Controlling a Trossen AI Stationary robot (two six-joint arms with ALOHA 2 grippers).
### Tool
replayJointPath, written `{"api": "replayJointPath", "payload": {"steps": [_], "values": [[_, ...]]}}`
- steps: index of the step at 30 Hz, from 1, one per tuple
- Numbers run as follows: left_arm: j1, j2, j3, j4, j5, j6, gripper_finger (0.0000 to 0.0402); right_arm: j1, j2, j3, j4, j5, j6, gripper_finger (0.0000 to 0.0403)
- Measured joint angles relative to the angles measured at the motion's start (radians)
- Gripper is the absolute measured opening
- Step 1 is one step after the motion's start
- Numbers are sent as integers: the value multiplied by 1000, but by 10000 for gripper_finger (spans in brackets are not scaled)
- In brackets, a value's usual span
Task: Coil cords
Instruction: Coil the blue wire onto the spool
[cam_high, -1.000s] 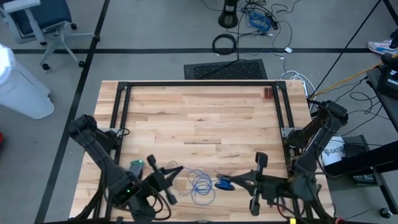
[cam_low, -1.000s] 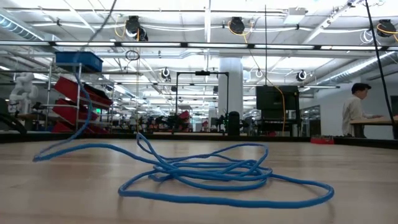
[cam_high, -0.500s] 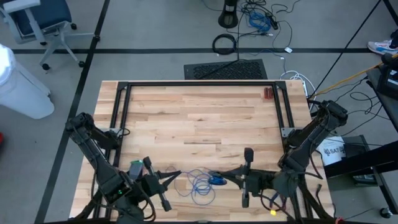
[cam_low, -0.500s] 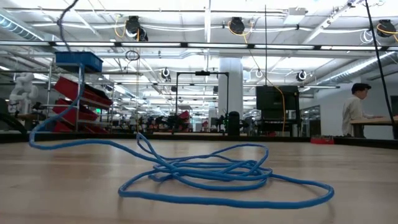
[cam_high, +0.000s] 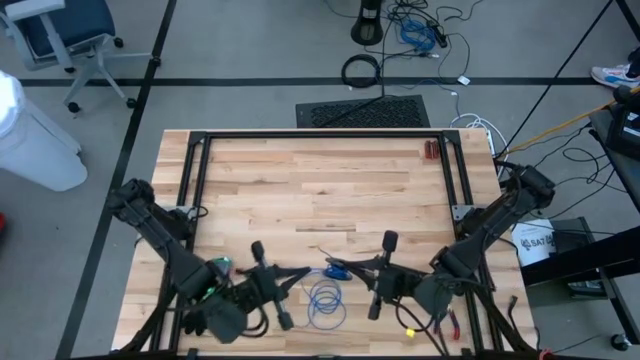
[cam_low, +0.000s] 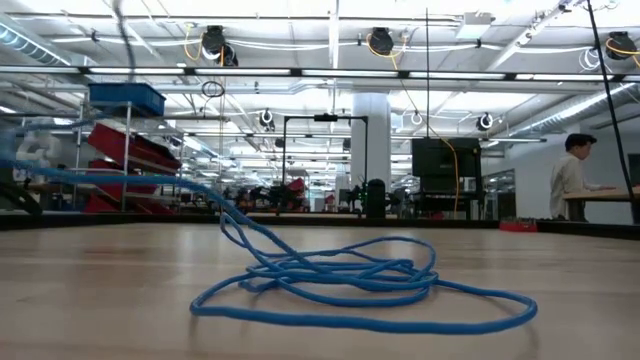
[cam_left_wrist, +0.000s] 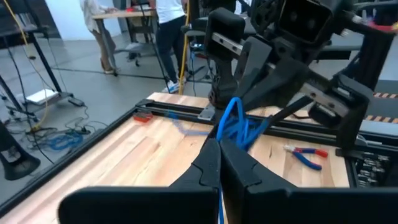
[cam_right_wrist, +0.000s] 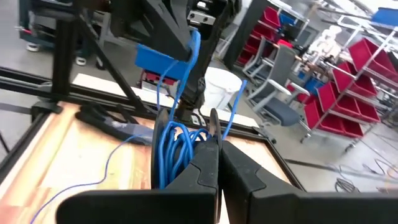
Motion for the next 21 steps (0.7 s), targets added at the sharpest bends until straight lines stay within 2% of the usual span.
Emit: {"api": "replayJointPath", "payload": {"steps": [3,12,15,21], "values": [[36,0,0,5,35,0,2,-18,11,0,0,3,19,0],[105,0,0,22,39,-2,2,-37,29,0,-15,56,73,0],[113,0,0,47,39,-2,2,-37,30,0,-18,102,78,0],[115,0,0,128,55,31,2,-37,30,0,-30,130,115,0]]}}
